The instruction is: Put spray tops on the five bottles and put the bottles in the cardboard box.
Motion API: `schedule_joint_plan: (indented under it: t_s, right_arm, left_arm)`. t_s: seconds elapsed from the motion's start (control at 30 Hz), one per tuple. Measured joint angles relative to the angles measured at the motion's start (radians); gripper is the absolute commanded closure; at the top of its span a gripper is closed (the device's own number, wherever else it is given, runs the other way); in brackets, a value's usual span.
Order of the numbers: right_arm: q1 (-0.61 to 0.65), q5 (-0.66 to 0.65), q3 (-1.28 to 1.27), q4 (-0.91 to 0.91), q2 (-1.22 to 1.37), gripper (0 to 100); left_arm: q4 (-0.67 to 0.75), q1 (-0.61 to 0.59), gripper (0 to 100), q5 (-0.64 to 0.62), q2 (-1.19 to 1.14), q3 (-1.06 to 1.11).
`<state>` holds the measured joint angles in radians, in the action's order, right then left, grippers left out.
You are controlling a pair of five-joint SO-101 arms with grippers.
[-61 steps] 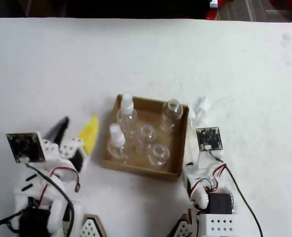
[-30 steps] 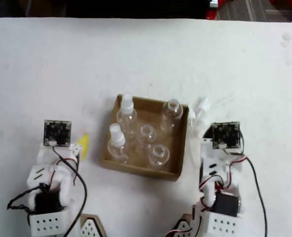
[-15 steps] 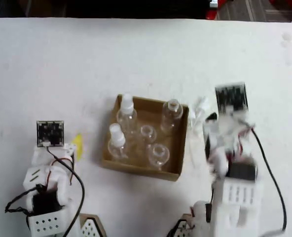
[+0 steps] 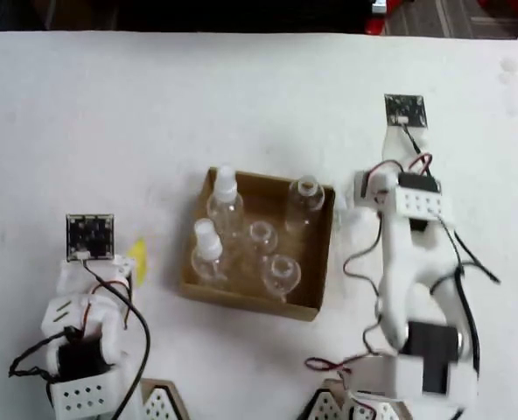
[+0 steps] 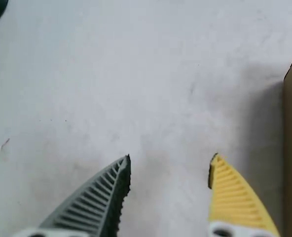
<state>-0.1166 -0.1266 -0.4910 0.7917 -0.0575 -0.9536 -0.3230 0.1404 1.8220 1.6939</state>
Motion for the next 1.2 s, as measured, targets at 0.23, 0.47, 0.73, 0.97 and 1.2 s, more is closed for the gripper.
schedule_joint_plan:
  t_s: [0.23, 0.47, 0.73, 0.97, 1.2]
  right_arm:
    - [0.057, 0.011, 0.087, -0.003, 0.141, 98.3]
    - [0.107, 0.011, 0.12, 0.006, 0.152, 98.3]
    - [0.14, 0.011, 0.126, 0.008, 0.153, 98.3]
    - [0.207, 0.012, 0.132, -0.006, 0.153, 98.3]
    - [0.264, 0.012, 0.132, -0.026, 0.153, 97.8]
  left_arm:
    - [0.0, 0.0, 76, 0.0, 0.0, 0.0]
    - [0.0, 0.0, 76, 0.0, 0.0, 0.0]
    - [-0.014, 0.0, 76, 0.0, 0.0, 0.0]
    - [-0.014, 0.0, 76, 0.0, 0.0, 0.0]
    - [-0.014, 0.0, 76, 0.0, 0.0, 0.0]
